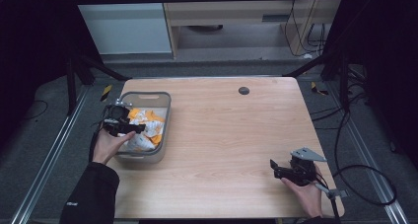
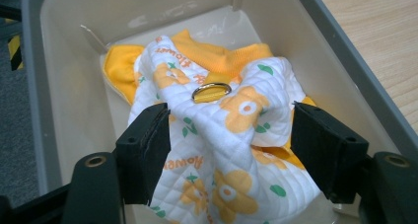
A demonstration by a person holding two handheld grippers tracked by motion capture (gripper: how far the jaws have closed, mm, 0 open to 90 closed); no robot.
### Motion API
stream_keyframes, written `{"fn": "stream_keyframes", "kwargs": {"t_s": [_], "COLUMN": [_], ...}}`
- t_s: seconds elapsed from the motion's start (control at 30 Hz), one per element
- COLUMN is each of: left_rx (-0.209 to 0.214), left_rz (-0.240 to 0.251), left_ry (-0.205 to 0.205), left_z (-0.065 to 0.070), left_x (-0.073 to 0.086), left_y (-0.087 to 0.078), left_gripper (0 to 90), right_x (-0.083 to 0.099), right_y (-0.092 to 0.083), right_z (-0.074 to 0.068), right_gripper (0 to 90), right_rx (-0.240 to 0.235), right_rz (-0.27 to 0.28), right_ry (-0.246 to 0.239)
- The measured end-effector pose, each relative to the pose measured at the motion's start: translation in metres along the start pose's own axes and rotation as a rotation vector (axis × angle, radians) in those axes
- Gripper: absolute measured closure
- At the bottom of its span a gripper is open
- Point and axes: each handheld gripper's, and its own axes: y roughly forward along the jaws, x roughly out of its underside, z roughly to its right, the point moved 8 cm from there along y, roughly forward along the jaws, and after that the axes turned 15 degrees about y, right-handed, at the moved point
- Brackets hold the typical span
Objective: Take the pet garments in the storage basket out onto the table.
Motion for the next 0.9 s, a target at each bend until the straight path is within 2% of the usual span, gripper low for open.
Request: {"fn": "stream_keyframes", "kwargs": {"t_s": [0.13,0.27,0.47,0.73,0.9], "left_rx": [0.024,0.021,0.035,0.044,0.066], "left_rz": [-0.021,-0.051,-0.089,-0.126,-0.156], "left_ry": [0.002,0.019,0.022,0.025,0.014], "left_z": [0.003,0.003,0.003,0.002,0.001], "left_x": [0.001,0.003,0.005,0.009,0.013], "left_y": [0.006,0.01,0.017,0.023,0.027], "left_gripper": [32.9,32.9,35.2,43.6,53.1], "right_x": [0.001,0.001,0.001,0.002,0.002], "right_y": [0.0,0.0,0.001,0.002,0.002], "right_z": [-0.001,0.0,0.0,-0.001,-0.001], "right_gripper": [13.1,13.1,13.1,13.1,13.0], "right_rx": [0.001,0.001,0.001,0.001,0.0], "right_rz": [-0.005,-0.005,-0.009,-0.013,-0.016], "right_ry": [-0.002,-0.002,-0.008,-0.007,-0.004]}}
